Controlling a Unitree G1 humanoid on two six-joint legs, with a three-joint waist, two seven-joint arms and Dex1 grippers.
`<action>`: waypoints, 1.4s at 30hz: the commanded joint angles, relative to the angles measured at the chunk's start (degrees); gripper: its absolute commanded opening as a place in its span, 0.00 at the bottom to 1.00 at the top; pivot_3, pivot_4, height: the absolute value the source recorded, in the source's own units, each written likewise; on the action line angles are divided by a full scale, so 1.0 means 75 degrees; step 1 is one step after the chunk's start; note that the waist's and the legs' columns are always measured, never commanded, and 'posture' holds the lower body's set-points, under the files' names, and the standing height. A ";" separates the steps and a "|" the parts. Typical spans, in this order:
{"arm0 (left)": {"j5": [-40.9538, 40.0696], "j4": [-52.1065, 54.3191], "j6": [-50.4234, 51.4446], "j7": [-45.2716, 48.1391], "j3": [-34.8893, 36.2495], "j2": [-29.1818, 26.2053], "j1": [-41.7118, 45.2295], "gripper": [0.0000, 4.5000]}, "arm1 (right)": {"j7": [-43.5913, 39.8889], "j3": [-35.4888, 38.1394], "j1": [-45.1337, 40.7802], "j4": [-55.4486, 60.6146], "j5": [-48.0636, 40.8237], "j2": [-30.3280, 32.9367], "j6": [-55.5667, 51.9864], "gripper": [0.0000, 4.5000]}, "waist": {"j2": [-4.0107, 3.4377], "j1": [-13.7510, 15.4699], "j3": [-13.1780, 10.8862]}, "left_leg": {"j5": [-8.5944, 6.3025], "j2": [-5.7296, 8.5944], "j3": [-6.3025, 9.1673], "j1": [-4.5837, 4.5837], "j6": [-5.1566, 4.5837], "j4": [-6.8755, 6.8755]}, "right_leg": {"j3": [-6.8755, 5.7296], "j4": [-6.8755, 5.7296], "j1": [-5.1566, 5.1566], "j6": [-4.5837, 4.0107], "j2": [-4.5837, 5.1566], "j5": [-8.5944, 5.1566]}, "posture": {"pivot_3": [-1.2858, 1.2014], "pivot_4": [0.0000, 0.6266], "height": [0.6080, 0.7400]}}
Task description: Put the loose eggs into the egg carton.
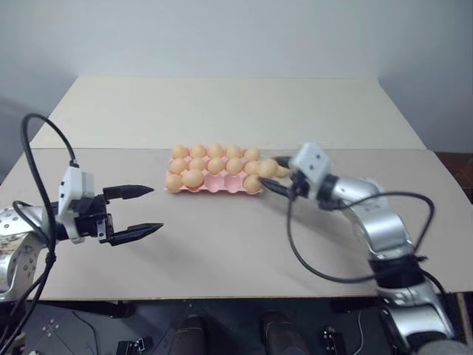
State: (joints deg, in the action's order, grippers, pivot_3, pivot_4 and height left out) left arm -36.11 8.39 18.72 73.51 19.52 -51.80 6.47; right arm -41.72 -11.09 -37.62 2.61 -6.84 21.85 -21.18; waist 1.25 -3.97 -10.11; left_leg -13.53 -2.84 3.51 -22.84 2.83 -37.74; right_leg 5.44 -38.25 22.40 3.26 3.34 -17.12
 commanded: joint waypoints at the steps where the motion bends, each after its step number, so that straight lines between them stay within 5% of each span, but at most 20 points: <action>1: -0.0027 0.0231 -0.0090 -0.0099 0.0297 -0.0077 -0.0114 1.00 | 0.0273 -0.0435 -0.0505 -0.0830 0.0331 -0.0637 0.0535 0.58 | -0.0001 0.0010 -0.0001 | 0.0000 0.0001 0.0001 -0.0002 0.0000 0.0000 | 0.0000 0.0000 0.0002 0.0000 0.0001 0.0000 | 0.52 0.24 1.00; 13: -0.0075 0.0640 -0.0027 -0.0333 0.0672 -0.0073 -0.0784 1.00 | 0.0353 -0.0839 -0.1566 -0.3570 0.1057 -0.1725 0.2219 0.58 | -0.0006 -0.0025 -0.0003 | 0.0000 0.0001 -0.0002 -0.0004 0.0001 0.0002 | 0.0000 -0.0030 0.0026 -0.0003 0.0003 -0.0001 | 0.52 0.24 1.00; 19: -0.0097 0.0763 -0.0017 -0.0427 0.0691 -0.0049 -0.0926 1.00 | 0.0466 -0.0898 -0.1875 -0.4444 0.1413 -0.1961 0.2814 0.99 | -0.0007 -0.0029 -0.0004 | 0.0001 0.0001 -0.0005 -0.0004 0.0002 0.0003 | 0.0001 -0.0041 0.0035 -0.0003 0.0004 -0.0001 | 0.52 0.24 1.00; 26: -0.0158 0.0821 0.0020 -0.0449 0.0726 -0.0058 -0.0993 1.00 | 0.0463 -0.0689 -0.1782 -0.4057 0.1360 -0.1847 0.2890 0.99 | -0.0009 -0.0029 -0.0005 | 0.0000 0.0001 -0.0006 -0.0006 0.0002 0.0003 | 0.0000 -0.0047 0.0041 -0.0004 0.0004 -0.0001 | 0.52 0.24 1.00; 32: -0.0271 0.0849 0.0000 -0.0577 0.0352 0.0216 -0.0462 1.00 | 0.0187 0.0292 -0.0940 -0.1931 0.0576 -0.0864 0.1582 0.99 | -0.0008 0.0080 -0.0005 | 0.0001 0.0002 -0.0006 -0.0037 0.0003 0.0000 | -0.0002 -0.0061 0.0073 -0.0004 0.0008 -0.0001 | 0.52 0.24 1.00; 42: 0.0015 0.0388 -0.0193 -0.0594 -0.0682 0.0779 0.0734 1.00 | -0.1141 0.1858 0.0925 -0.0283 -0.0435 0.2131 0.0264 0.99 | -0.0007 0.0132 -0.0005 | 0.0001 0.0009 -0.0020 -0.0048 0.0002 -0.0004 | 0.0011 -0.0055 0.0083 -0.0004 0.0009 -0.0001 | 0.52 0.24 1.00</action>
State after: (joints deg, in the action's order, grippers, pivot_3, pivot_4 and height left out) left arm -36.39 11.58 18.65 68.42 14.75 -45.71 11.11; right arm -48.77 0.18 -30.44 -3.30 -7.75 36.32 -18.35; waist 1.20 -2.98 -10.15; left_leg -13.52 -2.78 3.35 -23.18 2.84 -37.77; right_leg 5.55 -38.67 23.02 3.22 3.38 -17.13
